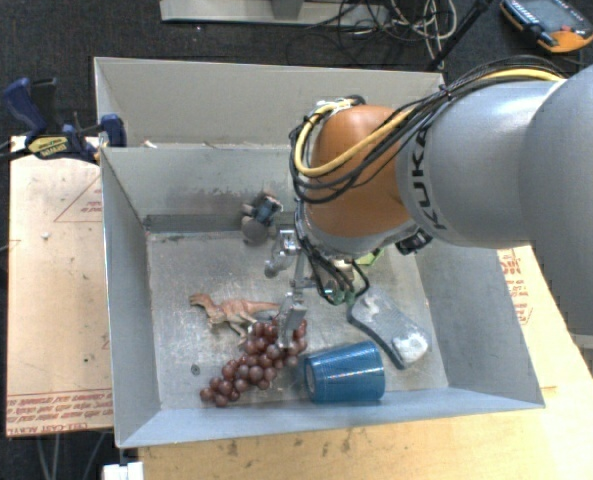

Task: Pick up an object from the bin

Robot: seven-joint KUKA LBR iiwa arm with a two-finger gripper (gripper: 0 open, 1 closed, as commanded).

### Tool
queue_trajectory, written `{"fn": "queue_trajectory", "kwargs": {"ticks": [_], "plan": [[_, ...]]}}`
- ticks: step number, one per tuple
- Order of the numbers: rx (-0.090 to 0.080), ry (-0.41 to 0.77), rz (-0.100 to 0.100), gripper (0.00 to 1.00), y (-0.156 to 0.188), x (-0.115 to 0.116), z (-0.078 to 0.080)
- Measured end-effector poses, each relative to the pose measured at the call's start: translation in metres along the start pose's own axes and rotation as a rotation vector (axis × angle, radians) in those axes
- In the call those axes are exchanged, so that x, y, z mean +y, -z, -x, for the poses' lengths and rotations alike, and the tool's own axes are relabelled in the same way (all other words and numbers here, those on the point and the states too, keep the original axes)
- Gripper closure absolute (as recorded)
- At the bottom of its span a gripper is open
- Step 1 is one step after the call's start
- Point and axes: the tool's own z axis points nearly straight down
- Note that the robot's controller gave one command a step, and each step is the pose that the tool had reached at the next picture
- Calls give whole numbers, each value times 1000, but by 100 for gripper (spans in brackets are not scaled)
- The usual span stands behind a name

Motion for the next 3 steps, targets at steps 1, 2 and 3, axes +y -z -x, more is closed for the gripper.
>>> {"fn": "queue_trajectory", "kwargs": {"ticks": [1, 2, 3], "plan": [[-7, -2, 1, 0, 4, 0, 2], [-13, -66, 2, 0, -27, 5, -5], [-21, -302, 7, 100, -58, -3, 15]]}}
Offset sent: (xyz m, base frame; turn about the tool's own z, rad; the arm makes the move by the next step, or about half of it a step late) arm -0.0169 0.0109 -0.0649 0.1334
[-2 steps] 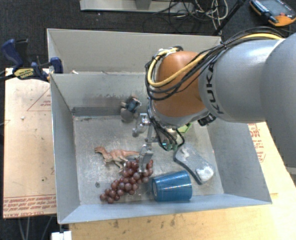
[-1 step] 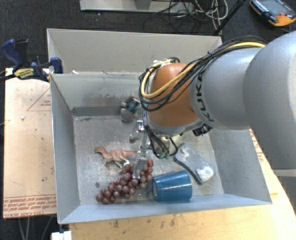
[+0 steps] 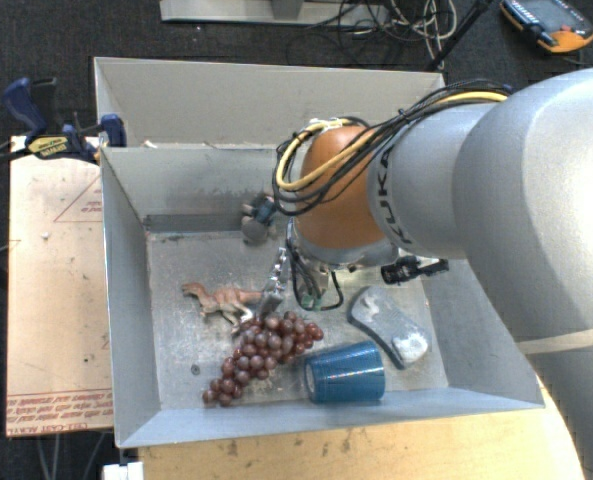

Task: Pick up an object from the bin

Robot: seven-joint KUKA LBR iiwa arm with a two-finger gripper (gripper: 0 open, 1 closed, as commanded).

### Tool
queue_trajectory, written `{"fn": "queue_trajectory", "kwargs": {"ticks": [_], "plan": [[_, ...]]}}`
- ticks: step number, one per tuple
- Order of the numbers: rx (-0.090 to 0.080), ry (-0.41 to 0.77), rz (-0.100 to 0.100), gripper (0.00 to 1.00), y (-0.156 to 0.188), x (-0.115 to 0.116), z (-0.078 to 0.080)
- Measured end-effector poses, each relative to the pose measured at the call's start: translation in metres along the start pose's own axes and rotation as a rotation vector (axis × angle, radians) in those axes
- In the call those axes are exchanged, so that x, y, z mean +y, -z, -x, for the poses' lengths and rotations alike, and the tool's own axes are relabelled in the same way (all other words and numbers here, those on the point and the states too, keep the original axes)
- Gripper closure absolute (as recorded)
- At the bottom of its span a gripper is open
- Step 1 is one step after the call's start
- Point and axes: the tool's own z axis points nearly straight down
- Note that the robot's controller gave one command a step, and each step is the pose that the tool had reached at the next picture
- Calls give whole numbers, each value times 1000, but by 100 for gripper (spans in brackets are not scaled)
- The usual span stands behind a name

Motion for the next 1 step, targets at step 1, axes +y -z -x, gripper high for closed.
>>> {"fn": "queue_trajectory", "kwargs": {"ticks": [1], "plan": [[0, 0, 0, 100, 0, 0, 0]]}}
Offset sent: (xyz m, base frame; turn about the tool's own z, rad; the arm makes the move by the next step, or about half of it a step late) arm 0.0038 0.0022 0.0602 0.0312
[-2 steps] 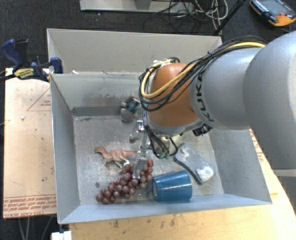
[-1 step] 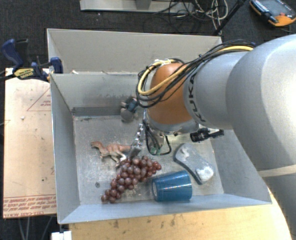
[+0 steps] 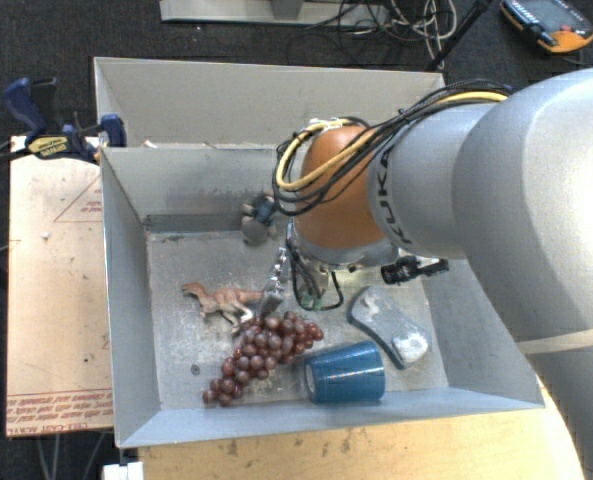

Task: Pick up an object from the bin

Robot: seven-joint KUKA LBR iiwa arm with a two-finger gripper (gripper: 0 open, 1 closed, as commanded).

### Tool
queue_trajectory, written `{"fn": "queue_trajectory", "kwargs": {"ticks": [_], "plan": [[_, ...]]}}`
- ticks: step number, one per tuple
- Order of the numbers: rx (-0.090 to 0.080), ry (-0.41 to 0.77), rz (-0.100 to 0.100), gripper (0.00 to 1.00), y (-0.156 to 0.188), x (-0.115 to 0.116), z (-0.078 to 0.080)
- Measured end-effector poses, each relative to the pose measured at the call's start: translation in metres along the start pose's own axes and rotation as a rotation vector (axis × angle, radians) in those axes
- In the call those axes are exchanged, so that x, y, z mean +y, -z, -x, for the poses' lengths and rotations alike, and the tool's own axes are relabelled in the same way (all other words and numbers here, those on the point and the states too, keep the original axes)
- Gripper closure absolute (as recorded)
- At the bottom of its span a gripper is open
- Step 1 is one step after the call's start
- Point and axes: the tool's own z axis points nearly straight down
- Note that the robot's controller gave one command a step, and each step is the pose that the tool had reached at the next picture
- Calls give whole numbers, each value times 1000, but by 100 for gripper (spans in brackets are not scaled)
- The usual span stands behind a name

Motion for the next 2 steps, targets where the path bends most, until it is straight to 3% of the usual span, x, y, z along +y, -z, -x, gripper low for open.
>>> {"fn": "queue_trajectory", "kwargs": {"ticks": [1, 2], "plan": [[16, -17, -10, 100, 32, 1, 0], [13, 18, -9, 100, 84, 12, 10]]}}
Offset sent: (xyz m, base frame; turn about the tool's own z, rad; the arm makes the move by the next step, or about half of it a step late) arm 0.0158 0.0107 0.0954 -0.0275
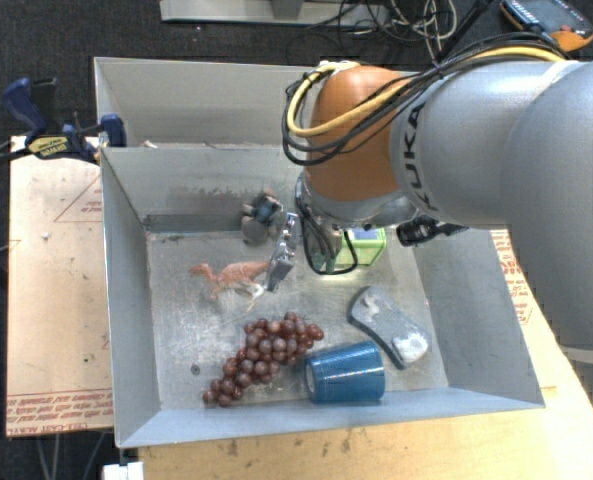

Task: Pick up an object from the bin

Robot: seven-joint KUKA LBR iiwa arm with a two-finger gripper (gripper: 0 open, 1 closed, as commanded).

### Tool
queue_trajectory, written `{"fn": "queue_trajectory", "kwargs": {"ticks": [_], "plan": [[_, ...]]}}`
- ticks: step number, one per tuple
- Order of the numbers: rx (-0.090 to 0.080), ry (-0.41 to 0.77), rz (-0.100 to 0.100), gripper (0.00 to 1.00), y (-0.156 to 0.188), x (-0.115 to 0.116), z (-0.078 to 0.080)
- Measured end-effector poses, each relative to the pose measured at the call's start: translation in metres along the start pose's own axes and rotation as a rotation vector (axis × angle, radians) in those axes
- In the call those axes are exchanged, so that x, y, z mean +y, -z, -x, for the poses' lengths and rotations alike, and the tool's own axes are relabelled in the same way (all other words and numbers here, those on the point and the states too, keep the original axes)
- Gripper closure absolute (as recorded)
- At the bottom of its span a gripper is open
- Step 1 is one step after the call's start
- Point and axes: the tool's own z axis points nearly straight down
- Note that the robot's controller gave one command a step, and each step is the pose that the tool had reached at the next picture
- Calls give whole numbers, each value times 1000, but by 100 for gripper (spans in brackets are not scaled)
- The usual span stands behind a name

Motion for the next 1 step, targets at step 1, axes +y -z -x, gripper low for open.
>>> {"fn": "queue_trajectory", "kwargs": {"ticks": [1], "plan": [[3, -28, -1, 100, 58, -5, -11]]}}
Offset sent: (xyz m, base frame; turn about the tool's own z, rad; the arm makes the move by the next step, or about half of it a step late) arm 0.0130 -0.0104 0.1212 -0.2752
